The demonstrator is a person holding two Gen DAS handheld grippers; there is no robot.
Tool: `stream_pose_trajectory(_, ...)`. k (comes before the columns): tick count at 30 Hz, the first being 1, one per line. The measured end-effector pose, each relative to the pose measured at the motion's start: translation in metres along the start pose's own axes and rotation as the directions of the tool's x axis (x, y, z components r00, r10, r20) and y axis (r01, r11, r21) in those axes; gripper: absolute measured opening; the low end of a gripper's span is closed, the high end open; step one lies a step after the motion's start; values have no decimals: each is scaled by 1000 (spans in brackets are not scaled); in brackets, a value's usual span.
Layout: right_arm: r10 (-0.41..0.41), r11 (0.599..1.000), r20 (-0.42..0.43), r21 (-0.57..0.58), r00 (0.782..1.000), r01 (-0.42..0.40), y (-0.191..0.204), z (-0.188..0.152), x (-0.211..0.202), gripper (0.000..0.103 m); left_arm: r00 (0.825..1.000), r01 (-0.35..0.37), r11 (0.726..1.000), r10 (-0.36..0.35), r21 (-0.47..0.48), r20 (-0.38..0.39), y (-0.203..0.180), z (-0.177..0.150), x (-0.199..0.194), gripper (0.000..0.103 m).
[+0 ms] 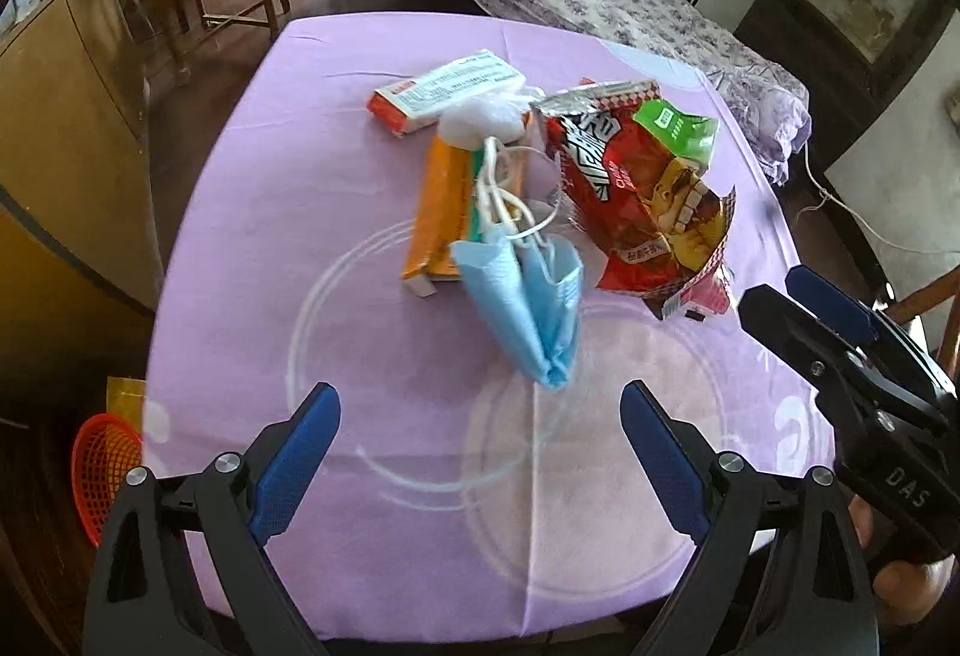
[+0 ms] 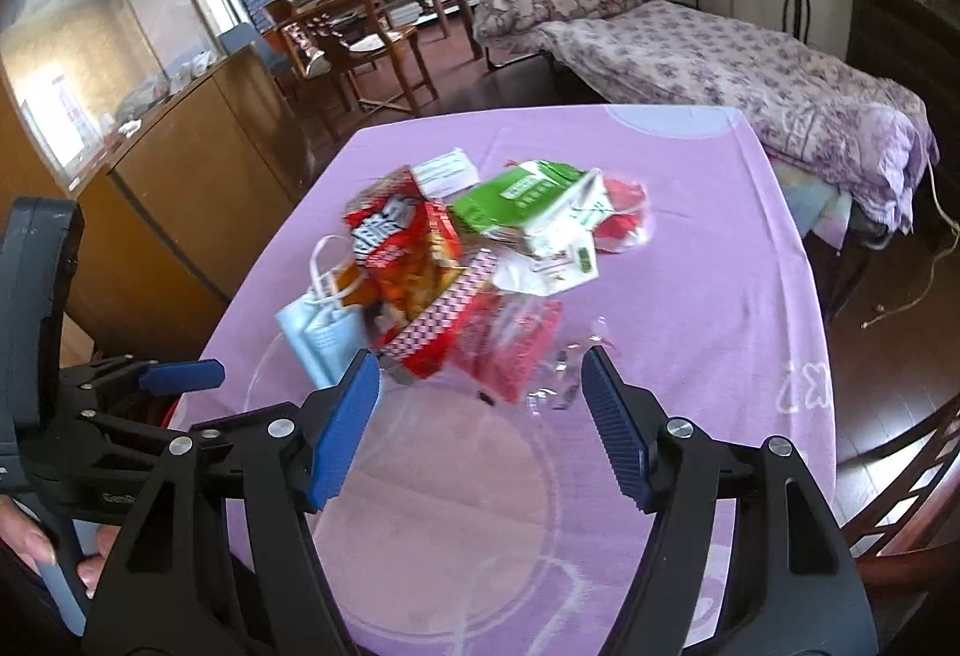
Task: Collect trash
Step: 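Return both grippers to the table over the blue masks and snack bag, then grasp the blue face mask with the left gripper while the right gripper grasps the red snack bag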
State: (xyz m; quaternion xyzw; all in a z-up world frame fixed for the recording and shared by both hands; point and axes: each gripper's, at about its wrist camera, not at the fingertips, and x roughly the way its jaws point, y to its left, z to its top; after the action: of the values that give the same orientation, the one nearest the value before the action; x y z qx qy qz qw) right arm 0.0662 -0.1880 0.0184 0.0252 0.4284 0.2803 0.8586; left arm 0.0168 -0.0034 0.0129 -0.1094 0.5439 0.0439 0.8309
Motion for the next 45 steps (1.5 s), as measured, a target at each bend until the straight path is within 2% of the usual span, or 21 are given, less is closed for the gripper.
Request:
stream_pose_trajectory(9,-11,998,-4,61,1000,11,-29,-1,5,70,999,-37,999,37,3,-16,-11,11,25,93)
stream_pose_trajectory(15,-11,998,-3,68,1000,11,-32,-3,7,71,998,-57,998,57,-13,-6,-12,16,34,90)
stream_pose_trajectory(17,-8,998,2,65,1000,7,-32,-4,7,72,999,-53,999,53,-10,-1,-13,17,35,81)
stream_pose_trajectory(18,-7,998,5,63,1000,6,-31,-3,7,72,999,-53,999,53,-7,-3,-13,17,36,71)
stream_pose_trajectory(19,-6,998,6,60,1000,6,-30,-3,7,72,999,-49,999,49,-4,-6,-11,17,37,54)
stream_pose_trajectory(20,-6,998,6,57,1000,6,-28,-4,6,72,999,-40,999,40,-5,-14,-11,17,39,45)
stream_pose_trajectory(21,-6,999,5,52,1000,5,-26,-3,6,72,999,-10,1000,10,-16,-32,-7,16,41,32)
stream_pose_trajectory(24,1,1000,2,16,1000,-1,-14,2,7,73,1000,21,1000,-22,-20,-20,-2,12,33,21)
stream_pose_trajectory(27,17,998,-17,-56,1000,-18,6,9,10,73,999,46,999,-46,-26,-7,6,6,20,21)
stream_pose_trajectory(33,-3,982,-68,-190,998,-10,42,31,31,73,996,76,995,-72,-66,51,29,-4,-13,20)
stream_pose_trajectory(37,-59,969,-143,-246,988,22,54,42,54,72,994,69,993,-61,-96,89,48,-11,-33,20)
stream_pose_trajectory(42,-142,946,-218,-318,966,67,69,43,77,58,994,51,991,-38,-128,105,66,-15,-45,20)
stream_pose_trajectory(45,-178,937,-229,-338,957,93,72,43,83,55,994,45,989,-31,-140,101,73,-17,-46,20)
